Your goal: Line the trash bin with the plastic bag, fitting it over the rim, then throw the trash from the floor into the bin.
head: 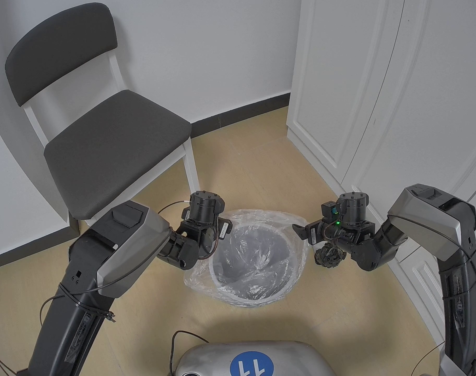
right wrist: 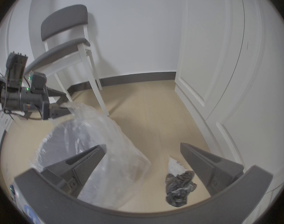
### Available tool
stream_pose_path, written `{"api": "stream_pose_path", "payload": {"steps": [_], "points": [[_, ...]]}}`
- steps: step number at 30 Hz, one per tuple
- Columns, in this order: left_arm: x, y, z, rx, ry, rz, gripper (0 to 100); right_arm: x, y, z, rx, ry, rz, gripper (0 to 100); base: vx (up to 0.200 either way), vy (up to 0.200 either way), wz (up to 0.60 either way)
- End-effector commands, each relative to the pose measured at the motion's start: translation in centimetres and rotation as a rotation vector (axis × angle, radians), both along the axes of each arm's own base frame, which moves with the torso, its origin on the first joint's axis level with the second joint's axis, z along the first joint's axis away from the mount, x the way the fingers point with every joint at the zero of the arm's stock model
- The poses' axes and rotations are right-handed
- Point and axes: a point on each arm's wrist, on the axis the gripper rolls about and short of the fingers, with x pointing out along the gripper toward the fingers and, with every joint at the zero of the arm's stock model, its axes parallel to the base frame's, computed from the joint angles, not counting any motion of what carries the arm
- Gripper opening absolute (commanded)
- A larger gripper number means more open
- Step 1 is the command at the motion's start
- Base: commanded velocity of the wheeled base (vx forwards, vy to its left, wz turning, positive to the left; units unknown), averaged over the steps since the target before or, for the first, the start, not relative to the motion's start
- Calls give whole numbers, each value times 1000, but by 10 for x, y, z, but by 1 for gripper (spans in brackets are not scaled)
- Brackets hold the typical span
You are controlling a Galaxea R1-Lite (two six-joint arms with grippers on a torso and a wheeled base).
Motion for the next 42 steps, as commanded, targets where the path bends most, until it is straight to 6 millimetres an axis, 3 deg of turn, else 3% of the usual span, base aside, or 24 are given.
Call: {"api": "stream_pose_path", "payload": {"steps": [1, 7, 18, 27, 33, 42], "points": [[-2, -4, -1, -11, -1, -4, 100, -7, 12, 8, 45, -6, 33, 100, 0, 0, 0], [-11, -14, 4, -46, 0, -16, 100, -9, 26, 1, 92, 15, 59, 100, 0, 0, 0], [-10, -18, 14, -67, -24, -20, 100, -2, 30, -26, 82, 46, 58, 100, 0, 0, 0], [-8, -18, 14, -76, -41, -18, 100, 16, 26, -36, 91, 14, 29, 100, 0, 0, 0], [-5, -16, 13, -80, -49, -13, 100, 27, 28, -33, 166, -5, 4, 100, 0, 0, 0], [8, -10, 1, -88, -59, 10, 100, 42, 32, -47, 235, -43, -11, 100, 0, 0, 0]]}}
